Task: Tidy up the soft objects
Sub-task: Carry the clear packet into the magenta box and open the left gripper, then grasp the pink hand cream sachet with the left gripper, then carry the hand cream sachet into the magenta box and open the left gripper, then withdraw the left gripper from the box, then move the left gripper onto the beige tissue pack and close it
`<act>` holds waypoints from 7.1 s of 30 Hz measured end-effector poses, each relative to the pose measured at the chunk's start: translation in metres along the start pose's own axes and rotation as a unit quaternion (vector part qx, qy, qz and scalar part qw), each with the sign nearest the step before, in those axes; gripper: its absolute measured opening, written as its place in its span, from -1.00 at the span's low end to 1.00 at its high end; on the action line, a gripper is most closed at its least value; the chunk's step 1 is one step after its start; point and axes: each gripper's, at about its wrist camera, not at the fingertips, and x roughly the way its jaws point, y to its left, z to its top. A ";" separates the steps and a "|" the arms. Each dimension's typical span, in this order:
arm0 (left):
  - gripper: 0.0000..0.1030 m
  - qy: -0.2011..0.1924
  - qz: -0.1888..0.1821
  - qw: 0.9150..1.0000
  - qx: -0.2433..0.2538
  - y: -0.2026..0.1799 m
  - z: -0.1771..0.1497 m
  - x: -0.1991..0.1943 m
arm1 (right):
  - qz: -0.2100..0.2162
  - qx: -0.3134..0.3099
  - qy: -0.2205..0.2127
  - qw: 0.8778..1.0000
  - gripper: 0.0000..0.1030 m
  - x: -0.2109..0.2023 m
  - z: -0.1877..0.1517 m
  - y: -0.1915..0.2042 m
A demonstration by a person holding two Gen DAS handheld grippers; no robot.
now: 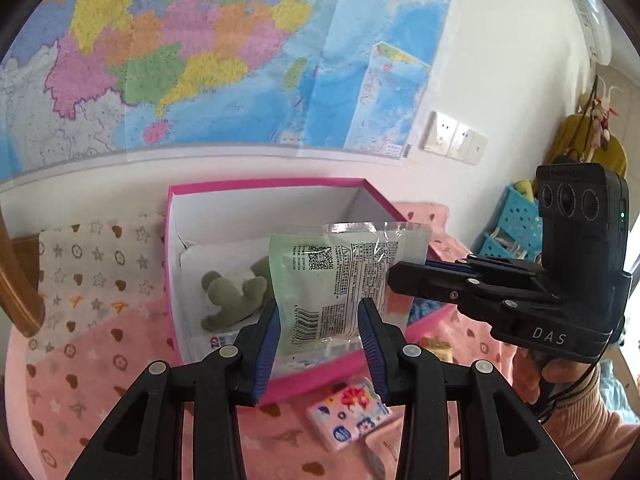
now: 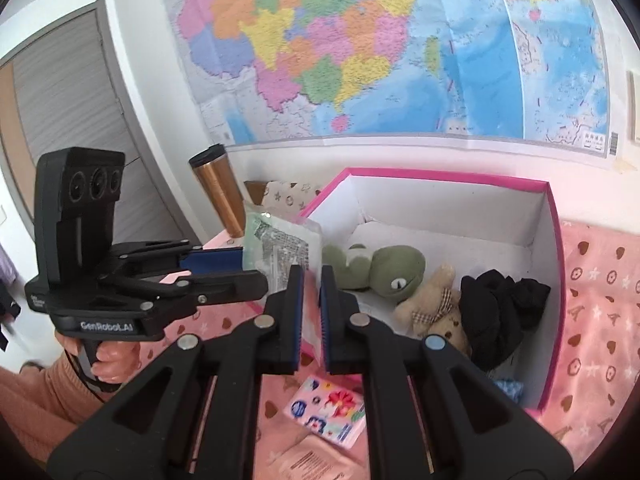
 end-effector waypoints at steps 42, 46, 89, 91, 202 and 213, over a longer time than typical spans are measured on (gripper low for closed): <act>-0.02 0.033 0.001 0.999 0.006 -0.029 -0.071 0.003 | -0.037 0.073 0.035 0.996 -0.17 -0.051 -0.082 -0.029; -0.02 0.058 -0.009 0.998 0.005 -0.034 -0.089 0.013 | -0.035 0.088 0.060 0.994 -0.17 -0.051 -0.110 -0.029; -0.32 0.166 -0.071 0.983 -0.001 -0.063 -0.158 0.046 | -0.054 0.126 0.111 0.984 -0.38 -0.024 -0.177 -0.025; -0.32 0.166 -0.072 0.983 -0.001 -0.063 -0.158 0.046 | -0.053 0.114 0.114 0.985 -0.37 -0.022 -0.177 -0.021; -0.24 0.137 -0.078 0.987 0.031 -0.103 -0.106 0.081 | -0.112 0.187 0.065 0.974 -0.15 -0.059 -0.130 -0.128; -0.29 0.156 -0.094 0.983 0.021 -0.106 -0.112 0.095 | -0.088 0.172 0.088 0.977 -0.15 -0.050 -0.143 -0.114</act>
